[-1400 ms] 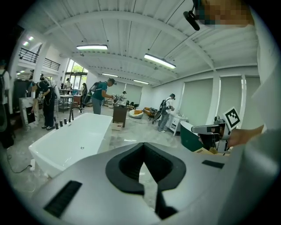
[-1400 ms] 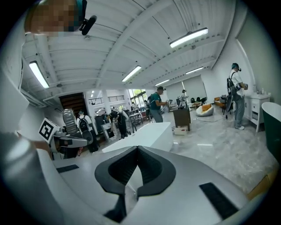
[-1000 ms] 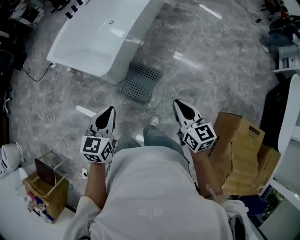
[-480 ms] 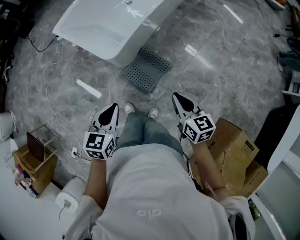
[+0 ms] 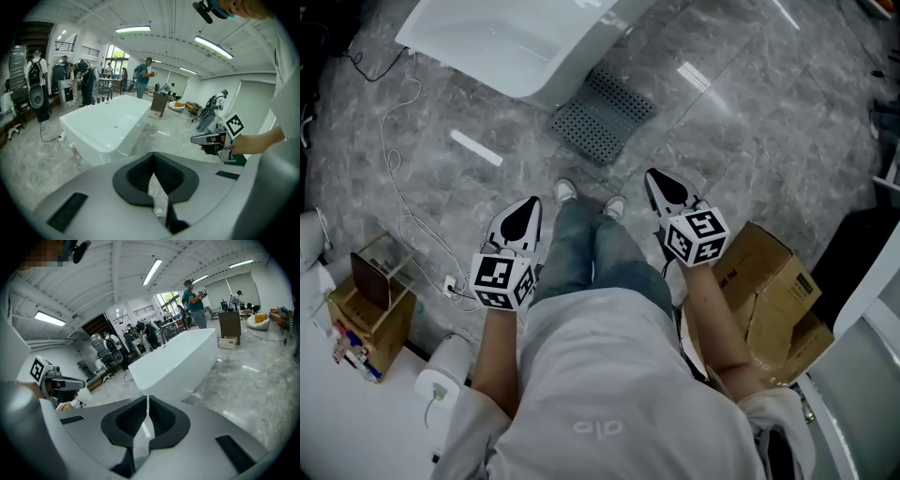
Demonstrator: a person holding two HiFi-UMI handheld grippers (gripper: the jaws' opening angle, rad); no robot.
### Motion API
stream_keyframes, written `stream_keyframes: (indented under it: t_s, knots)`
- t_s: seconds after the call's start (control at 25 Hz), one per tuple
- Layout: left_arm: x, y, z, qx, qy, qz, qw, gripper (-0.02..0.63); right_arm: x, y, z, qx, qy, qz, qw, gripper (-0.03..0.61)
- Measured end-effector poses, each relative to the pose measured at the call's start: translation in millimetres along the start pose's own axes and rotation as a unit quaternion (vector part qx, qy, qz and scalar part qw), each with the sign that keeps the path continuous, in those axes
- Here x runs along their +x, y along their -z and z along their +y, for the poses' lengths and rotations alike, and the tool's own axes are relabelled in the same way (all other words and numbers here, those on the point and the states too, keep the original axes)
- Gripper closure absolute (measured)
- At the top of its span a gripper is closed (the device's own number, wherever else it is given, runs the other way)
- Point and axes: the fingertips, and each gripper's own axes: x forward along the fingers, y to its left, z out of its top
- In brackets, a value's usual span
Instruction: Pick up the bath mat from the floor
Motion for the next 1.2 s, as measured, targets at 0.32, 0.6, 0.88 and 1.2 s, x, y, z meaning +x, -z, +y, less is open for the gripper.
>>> stream_keyframes:
  t_s: [0.32, 0.6, 0.88, 1.2]
  knots:
    - [45, 56, 54, -0.035, -0.003, 0.063, 0.9974, 0.598, 71, 58, -27, 0.015, 0.022, 0.057, 0.998, 0.549]
    - [89, 107, 87, -0.057, -0.001, 0.097, 0.9937, 0.598, 126, 124, -58, 0.042, 0.036, 0.104, 0.993, 0.413]
    - [125, 163, 111, -0.073, -0.002, 0.133, 0.9885, 0.597, 179, 196, -82, 0.071, 0.041, 0.139, 0.987, 0.354]
    - [160, 225, 145, -0.103, -0.026, 0.161, 0.9813, 0.597, 241, 273, -114, 0.099, 0.041, 0.179, 0.978, 0.320]
